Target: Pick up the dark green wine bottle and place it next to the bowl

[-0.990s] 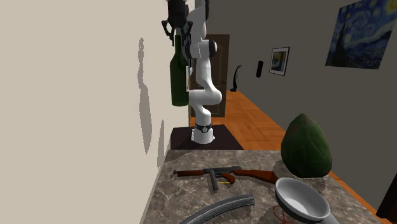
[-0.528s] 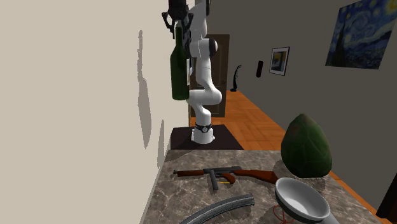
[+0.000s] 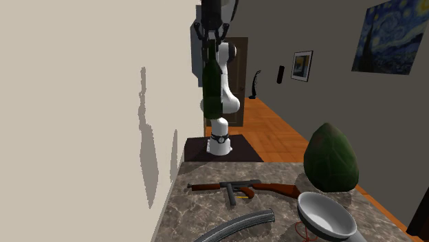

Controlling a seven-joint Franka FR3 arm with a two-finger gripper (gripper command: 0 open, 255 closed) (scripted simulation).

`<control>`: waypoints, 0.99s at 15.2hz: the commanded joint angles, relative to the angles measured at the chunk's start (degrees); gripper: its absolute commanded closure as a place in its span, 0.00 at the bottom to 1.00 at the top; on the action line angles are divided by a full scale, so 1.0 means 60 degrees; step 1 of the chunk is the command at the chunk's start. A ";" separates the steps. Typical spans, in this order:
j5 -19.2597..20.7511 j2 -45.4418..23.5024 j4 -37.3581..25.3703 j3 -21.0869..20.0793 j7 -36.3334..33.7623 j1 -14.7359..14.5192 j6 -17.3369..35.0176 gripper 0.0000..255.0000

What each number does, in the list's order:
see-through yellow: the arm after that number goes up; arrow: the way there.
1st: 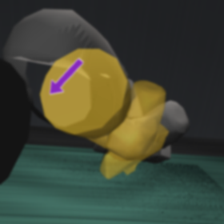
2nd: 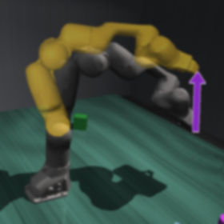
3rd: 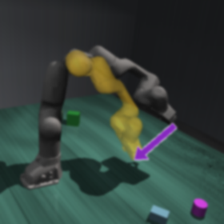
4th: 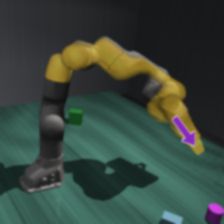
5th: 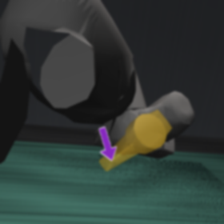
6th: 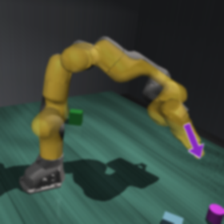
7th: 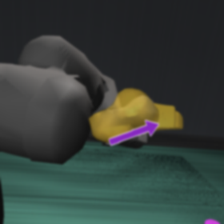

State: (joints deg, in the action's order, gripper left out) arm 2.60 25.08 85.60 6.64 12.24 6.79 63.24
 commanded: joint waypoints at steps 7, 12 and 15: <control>-0.0477 -0.0192 0.1441 -0.1168 -0.1638 -0.0337 0.1623 1.00; -0.0677 -0.0690 0.1828 -0.1839 -0.2551 -0.0574 0.2518 1.00; -0.0742 -0.1110 0.1909 -0.2227 -0.3078 -0.0723 0.3028 1.00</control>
State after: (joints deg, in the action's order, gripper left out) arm -1.71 19.44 97.35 -5.89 -5.04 2.76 80.55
